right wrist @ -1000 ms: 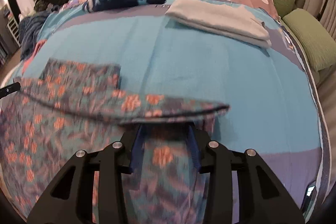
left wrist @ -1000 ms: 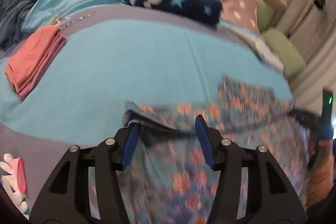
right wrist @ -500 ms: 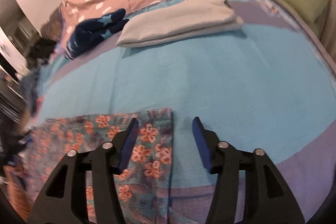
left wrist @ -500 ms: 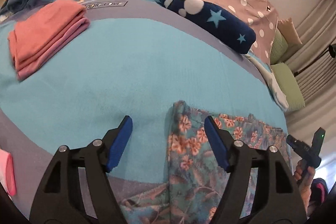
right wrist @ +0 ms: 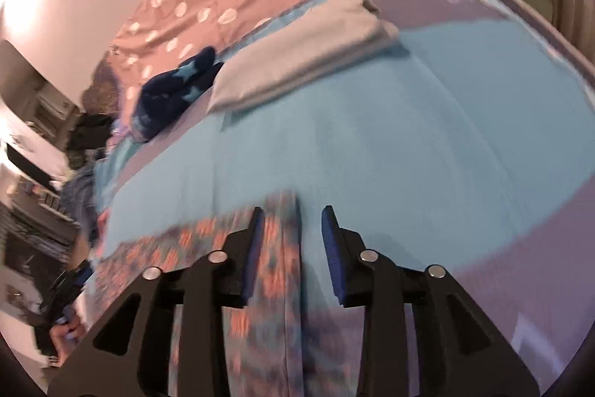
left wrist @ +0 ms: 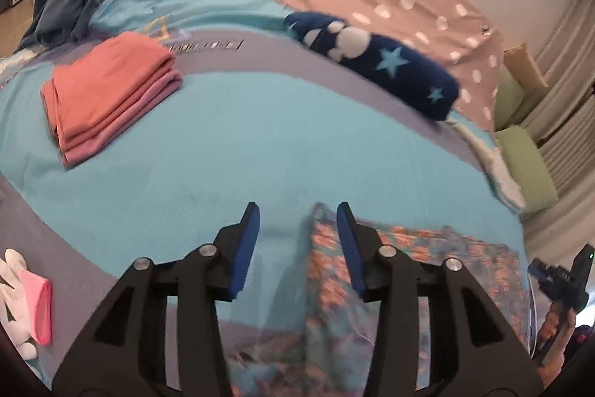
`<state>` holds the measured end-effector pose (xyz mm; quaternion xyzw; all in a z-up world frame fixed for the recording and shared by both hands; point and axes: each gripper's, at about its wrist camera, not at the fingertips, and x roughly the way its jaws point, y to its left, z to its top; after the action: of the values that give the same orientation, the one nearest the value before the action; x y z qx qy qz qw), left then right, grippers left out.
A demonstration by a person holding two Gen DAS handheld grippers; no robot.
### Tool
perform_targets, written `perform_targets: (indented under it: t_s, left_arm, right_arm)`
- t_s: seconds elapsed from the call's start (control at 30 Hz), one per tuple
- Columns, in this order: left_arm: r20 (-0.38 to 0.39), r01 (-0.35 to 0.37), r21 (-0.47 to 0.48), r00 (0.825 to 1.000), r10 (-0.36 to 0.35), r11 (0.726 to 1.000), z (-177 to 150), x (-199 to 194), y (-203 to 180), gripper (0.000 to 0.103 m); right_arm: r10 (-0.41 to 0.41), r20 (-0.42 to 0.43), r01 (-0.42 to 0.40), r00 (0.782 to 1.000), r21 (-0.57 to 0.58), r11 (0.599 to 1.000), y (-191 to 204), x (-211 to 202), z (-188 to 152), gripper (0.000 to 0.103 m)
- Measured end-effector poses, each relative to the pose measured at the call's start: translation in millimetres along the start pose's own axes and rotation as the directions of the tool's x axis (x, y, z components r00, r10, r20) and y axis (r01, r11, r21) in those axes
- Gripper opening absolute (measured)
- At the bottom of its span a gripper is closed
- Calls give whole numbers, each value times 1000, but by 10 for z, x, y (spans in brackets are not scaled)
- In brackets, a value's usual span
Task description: Fold small clothes
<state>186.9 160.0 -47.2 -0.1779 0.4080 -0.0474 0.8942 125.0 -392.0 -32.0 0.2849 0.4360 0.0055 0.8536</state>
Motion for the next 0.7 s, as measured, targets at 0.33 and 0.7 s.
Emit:
perform_targets:
  t_s: [0.33,0.7]
  left_arm:
    - [-94,205,410,979,-183,888,-535,-350,-1594,64]
    - [-309,353,601,930,-198,717,-1470,-208,-2921,67]
  right_arm:
    - [318,-101,-328,943,-113,938,-435,-1001,-1226,49]
    - [448,-280,-526,849,-379,761,-196,-1079,-1739,55]
